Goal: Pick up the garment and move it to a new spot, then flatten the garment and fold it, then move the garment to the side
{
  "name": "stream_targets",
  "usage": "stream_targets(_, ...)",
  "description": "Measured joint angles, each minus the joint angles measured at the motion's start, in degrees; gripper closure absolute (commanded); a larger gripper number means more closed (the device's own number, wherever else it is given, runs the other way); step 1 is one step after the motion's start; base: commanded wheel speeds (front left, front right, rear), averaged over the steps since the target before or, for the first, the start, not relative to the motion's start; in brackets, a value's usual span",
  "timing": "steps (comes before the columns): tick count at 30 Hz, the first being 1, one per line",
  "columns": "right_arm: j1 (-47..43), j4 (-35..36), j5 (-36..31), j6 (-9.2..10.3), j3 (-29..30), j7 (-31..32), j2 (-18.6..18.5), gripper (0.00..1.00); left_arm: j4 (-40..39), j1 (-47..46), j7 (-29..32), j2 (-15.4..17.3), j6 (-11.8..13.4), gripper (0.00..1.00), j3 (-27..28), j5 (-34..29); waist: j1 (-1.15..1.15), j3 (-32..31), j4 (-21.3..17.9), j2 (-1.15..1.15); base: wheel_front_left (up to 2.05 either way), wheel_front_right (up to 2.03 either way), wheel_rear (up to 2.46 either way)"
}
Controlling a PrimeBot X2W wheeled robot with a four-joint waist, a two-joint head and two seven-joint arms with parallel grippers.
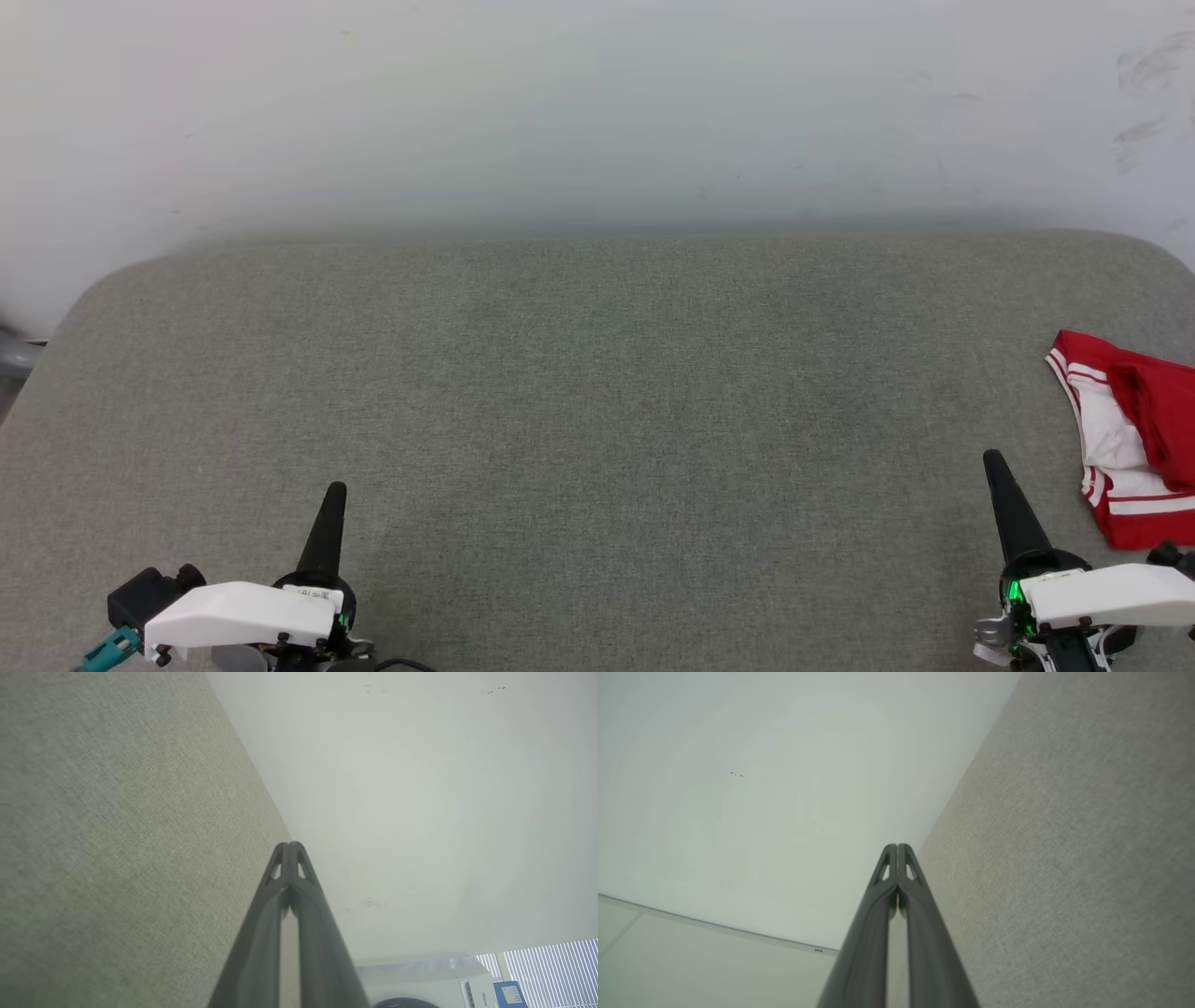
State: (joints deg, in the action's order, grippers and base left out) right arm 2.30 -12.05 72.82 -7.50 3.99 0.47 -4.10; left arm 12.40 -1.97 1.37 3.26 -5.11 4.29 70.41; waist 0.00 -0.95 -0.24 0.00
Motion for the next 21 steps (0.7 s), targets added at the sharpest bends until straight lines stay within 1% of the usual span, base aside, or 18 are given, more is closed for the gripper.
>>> stream_targets(21,1.8,-1.0,10.0,0.0,0.8,2.6,0.3,1.0,0.8,-1.9,2.6,-0.2,-1.2,1.0,1.2,10.8,0.0,0.5,0.1,0.0,0.0,0.0,0.0)
